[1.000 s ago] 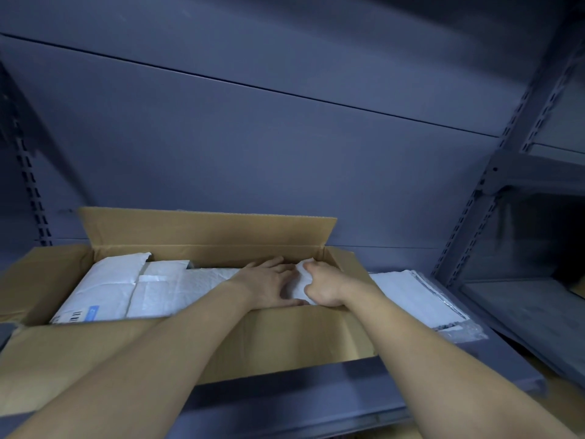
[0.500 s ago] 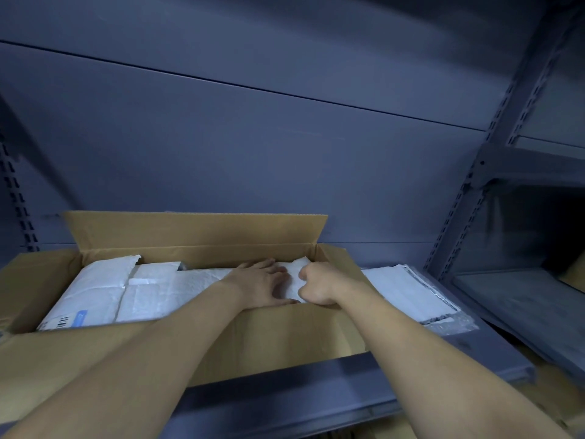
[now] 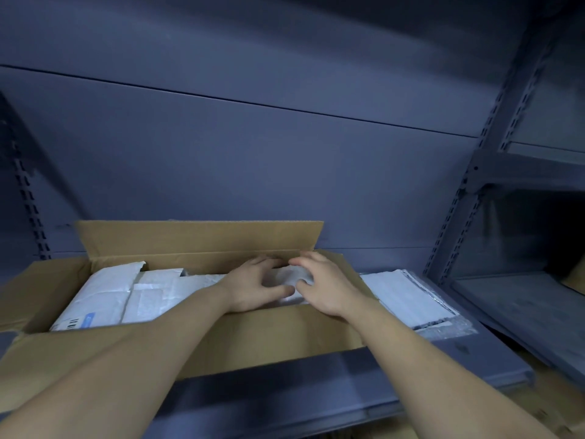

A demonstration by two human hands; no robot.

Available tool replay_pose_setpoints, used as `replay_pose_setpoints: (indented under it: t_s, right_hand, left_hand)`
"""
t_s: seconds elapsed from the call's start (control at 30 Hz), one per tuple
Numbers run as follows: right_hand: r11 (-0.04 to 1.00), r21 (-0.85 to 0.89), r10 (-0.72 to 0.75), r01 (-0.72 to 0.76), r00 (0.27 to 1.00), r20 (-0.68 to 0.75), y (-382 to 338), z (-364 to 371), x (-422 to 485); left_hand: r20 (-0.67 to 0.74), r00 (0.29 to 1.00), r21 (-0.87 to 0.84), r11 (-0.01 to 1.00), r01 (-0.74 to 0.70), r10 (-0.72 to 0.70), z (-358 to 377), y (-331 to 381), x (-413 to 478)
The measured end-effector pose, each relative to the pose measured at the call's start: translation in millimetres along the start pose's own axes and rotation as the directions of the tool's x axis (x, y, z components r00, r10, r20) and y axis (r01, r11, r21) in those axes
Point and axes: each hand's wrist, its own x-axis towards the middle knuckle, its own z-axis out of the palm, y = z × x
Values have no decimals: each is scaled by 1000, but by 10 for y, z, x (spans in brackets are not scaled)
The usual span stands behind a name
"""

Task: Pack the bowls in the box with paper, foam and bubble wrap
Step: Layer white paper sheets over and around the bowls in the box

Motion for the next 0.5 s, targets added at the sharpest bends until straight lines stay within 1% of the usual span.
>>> replay_pose_setpoints:
  t_s: [0.07, 0.17, 0.33, 0.5]
  right_hand:
    - [1000, -2, -9, 9, 999, -49, 53, -48, -75]
    - [999, -44, 15, -19, 996, -89, 150, -138, -176]
    - [988, -41, 144, -150, 984, -108, 420, -284, -400]
    - [964, 4, 262, -264, 953, -155, 856, -493, -645]
  left_hand:
    - [-16, 1000, -60, 998, -3, 2, -21, 30, -41]
    - [-22, 998, -69, 996, -53, 52, -43, 187, -59]
    - [-33, 989, -28, 989, -142, 141, 13, 622, 99]
    - [-11, 983, 16, 983, -182, 182, 340, 1023, 371]
